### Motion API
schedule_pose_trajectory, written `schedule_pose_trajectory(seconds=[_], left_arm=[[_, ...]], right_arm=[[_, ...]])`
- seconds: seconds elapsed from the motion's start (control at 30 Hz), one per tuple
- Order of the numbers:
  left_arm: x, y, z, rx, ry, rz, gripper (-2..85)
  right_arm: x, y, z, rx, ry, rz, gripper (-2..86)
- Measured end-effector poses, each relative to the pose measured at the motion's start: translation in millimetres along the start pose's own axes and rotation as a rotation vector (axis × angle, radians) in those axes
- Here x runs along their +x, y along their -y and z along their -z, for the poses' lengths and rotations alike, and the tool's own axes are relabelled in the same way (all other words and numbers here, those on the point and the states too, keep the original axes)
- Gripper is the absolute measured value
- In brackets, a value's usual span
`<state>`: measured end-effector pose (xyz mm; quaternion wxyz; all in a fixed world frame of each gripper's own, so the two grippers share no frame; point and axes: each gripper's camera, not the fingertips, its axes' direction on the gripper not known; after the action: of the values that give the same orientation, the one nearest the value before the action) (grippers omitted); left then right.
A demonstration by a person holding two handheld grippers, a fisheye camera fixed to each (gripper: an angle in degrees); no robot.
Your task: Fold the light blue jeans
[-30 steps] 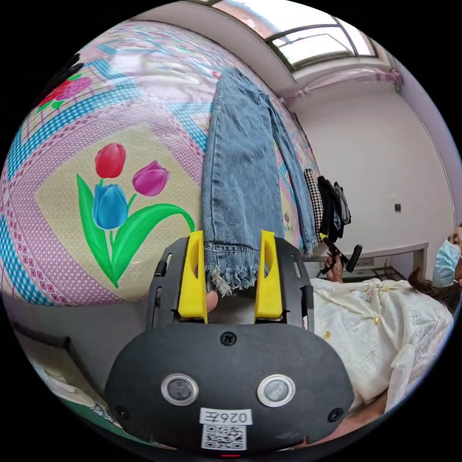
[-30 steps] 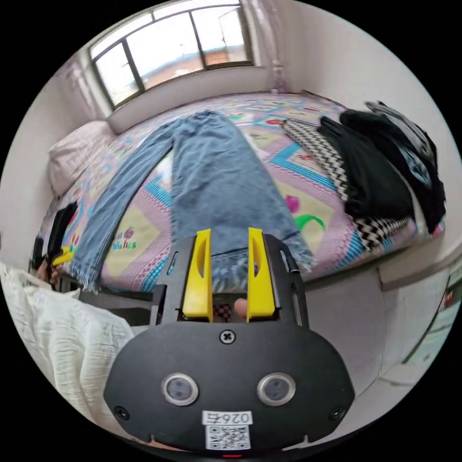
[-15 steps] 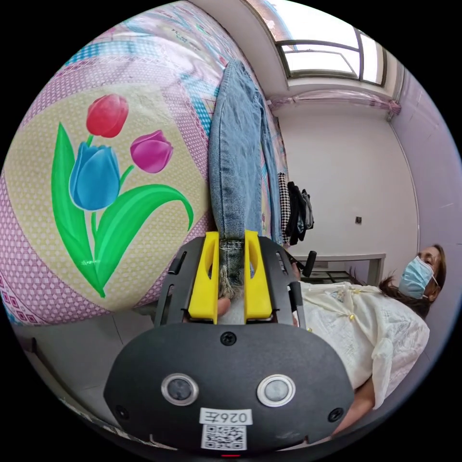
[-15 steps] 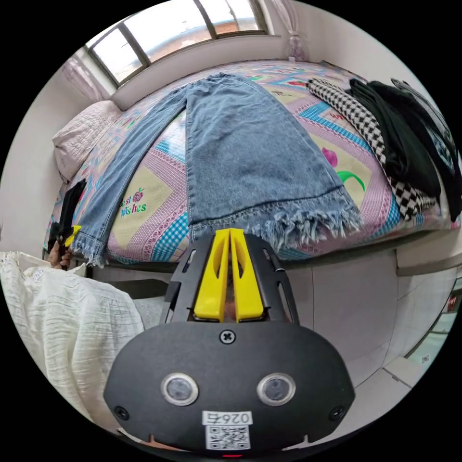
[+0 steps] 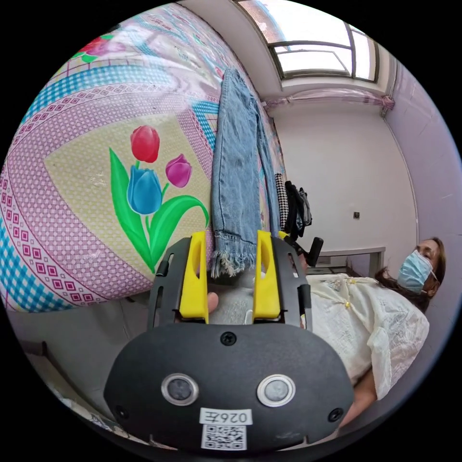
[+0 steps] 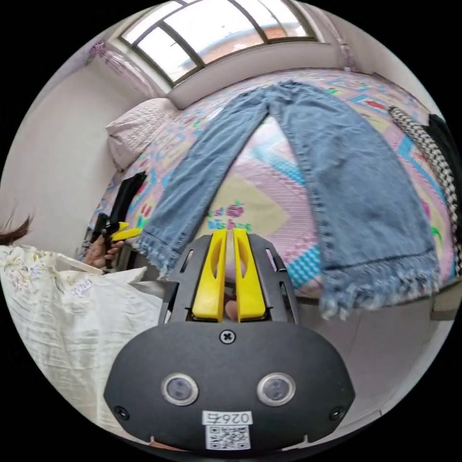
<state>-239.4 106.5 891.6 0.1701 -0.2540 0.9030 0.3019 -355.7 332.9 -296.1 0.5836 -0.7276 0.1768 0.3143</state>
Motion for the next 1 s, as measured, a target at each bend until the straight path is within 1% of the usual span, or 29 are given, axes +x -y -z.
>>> schedule_pose_trajectory(seconds=[0.07,0.17,0.2,0.23,0.27,0.3,0.37,0.47,0.5,0.57,0.63,0.7,0.83,1.0], left_arm=[[2,11,-5,-0.021,0.020,-0.041,14.2],[0,33,-19,-0.056,-0.010,-0.075,10.8],[-4,43,-28,-0.104,-0.014,-0.076,6.8],[-8,53,-41,-0.192,-0.036,-0.075,2.9],[-9,57,-47,-0.228,-0.056,-0.073,1.0],[-11,62,-53,-0.255,-0.085,-0.084,0.3],[-12,66,-47,-0.235,-0.123,-0.107,-0.3],[-24,69,-25,-0.232,-0.155,-0.124,-0.8],[-32,71,-20,-0.248,-0.163,-0.124,-0.8],[-45,73,-19,-0.281,-0.167,-0.114,-0.8],[-59,75,-26,-0.319,-0.155,-0.104,-0.9],[-70,74,-28,-0.322,-0.143,-0.094,-0.9],[-114,73,-26,-0.308,-0.221,-0.006,-0.8],[-156,66,-22,-0.304,-0.252,0.028,-0.7]], right_arm=[[-6,18,-26,-0.044,0.159,0.006,6.1],[-7,35,-62,-0.134,0.297,-0.030,11.5],[-7,37,-70,-0.160,0.321,-0.032,11.1],[-10,41,-85,-0.210,0.360,-0.025,10.2],[-13,44,-93,-0.229,0.388,-0.004,7.2],[-15,45,-96,-0.236,0.386,0.002,5.6],[-19,51,-99,-0.299,0.306,0.073,1.5],[0,53,-74,-0.281,0.249,0.115,-1.1],[7,52,-69,-0.274,0.275,0.113,-1.2],[38,42,-60,-0.264,0.395,0.039,-1.4],[55,30,-63,-0.267,0.411,-0.009,-1.5],[67,19,-67,-0.265,0.411,-0.053,-1.5],[92,2,-65,-0.203,0.494,-0.162,-1.4],[103,-9,-62,-0.171,0.499,-0.185,-1.4]])
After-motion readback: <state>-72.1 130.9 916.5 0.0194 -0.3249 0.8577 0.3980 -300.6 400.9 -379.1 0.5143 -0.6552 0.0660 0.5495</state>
